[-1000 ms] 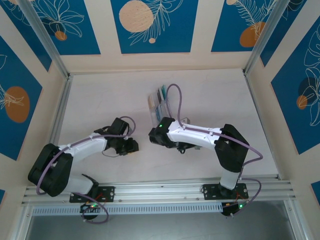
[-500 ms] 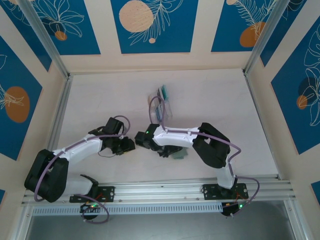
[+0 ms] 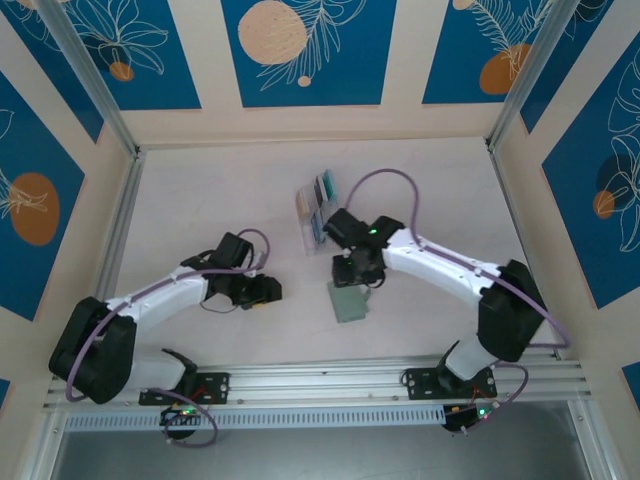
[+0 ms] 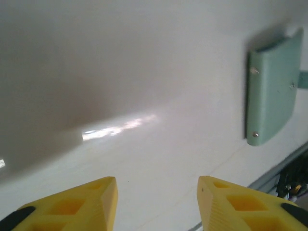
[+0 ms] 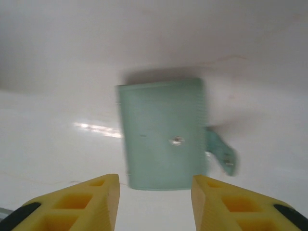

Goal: Put the credit cards into the card holder
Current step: Turn over the card holder at the bottom-center of the table.

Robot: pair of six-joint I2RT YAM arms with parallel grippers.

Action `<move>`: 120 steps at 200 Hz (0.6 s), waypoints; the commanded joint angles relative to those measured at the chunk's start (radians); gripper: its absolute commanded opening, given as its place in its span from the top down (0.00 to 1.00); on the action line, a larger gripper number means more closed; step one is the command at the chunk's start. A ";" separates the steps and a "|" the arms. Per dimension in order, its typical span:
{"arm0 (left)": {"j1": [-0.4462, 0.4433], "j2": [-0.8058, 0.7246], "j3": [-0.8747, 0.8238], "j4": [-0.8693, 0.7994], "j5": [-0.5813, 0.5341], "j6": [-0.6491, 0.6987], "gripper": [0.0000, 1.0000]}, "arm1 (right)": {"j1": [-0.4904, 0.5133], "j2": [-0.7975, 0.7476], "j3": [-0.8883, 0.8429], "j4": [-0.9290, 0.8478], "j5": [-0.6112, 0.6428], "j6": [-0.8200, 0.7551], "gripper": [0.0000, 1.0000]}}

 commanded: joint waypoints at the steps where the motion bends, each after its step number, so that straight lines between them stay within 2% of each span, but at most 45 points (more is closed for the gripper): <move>1: -0.082 0.066 0.087 0.011 0.035 0.056 0.50 | -0.082 -0.054 -0.092 0.013 -0.137 -0.066 0.55; 33: -0.163 0.190 0.179 0.065 0.033 0.040 0.48 | -0.178 -0.086 -0.165 0.062 -0.249 -0.102 0.56; 53: -0.200 0.264 0.240 0.060 0.019 0.048 0.47 | -0.201 -0.068 -0.175 0.077 -0.260 -0.115 0.58; 76: -0.235 0.323 0.291 0.058 0.011 0.051 0.44 | -0.216 -0.041 -0.182 0.094 -0.280 -0.127 0.65; 105: -0.256 0.370 0.329 0.047 -0.002 0.057 0.44 | -0.226 -0.015 -0.188 0.098 -0.278 -0.134 0.73; 120: -0.260 0.385 0.340 0.046 -0.005 0.057 0.44 | -0.227 -0.010 -0.191 0.096 -0.273 -0.138 0.74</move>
